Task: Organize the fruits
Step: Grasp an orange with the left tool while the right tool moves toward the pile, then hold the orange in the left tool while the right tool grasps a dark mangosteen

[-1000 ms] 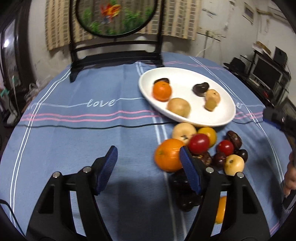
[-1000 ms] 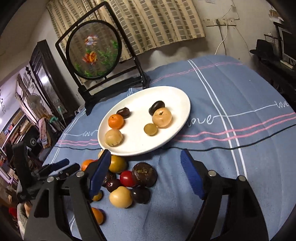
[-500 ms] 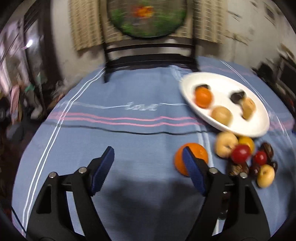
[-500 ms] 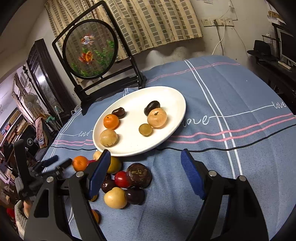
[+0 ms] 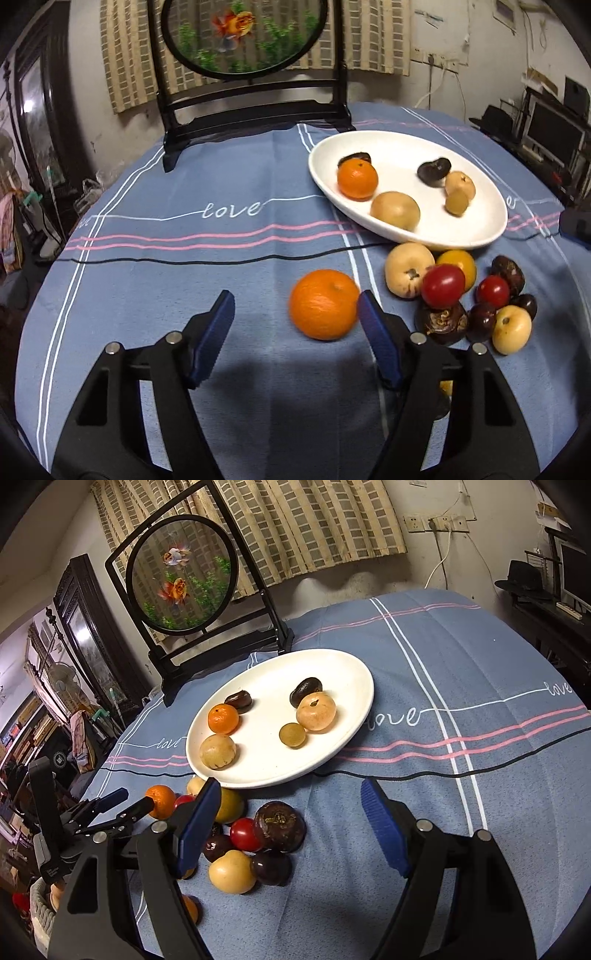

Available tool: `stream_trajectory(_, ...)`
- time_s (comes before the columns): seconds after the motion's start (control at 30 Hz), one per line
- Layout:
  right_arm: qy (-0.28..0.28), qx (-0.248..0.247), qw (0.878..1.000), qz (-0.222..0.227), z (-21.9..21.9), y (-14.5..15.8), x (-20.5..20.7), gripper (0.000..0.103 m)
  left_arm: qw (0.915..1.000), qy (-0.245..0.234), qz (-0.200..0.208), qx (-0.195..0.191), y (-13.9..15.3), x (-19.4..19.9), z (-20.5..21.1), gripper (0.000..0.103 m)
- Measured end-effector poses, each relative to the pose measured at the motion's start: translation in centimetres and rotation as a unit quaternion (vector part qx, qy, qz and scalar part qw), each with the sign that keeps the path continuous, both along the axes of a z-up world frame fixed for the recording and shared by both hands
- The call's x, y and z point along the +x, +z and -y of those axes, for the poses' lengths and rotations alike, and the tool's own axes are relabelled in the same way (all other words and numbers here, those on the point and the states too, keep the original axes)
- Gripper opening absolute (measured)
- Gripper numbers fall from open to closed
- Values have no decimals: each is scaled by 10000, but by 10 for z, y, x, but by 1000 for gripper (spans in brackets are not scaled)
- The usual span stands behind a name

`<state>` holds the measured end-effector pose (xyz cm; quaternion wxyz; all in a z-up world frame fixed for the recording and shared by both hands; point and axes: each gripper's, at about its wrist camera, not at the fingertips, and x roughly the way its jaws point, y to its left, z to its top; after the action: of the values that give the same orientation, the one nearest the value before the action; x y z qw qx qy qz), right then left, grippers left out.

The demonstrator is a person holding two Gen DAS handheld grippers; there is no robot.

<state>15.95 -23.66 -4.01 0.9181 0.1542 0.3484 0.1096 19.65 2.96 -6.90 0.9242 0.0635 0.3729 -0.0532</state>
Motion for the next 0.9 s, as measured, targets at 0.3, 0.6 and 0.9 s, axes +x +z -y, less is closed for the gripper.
stream_trajectory(0.3, 41, -66, 10000, -8, -3, -1, 0, 78, 9995, -141, -142, 235, -11, 6, 10, 49)
stream_trajectory(0.6, 134, -182, 9997, -28, -9, -3, 0, 78, 9990, -87, -446, -21, -21, 16, 2, 47)
stream_trajectory(0.9, 556, -657, 9963, -55, -33, -11, -1, 77, 9993, 176, -255, -230, -6, 12, -11, 46)
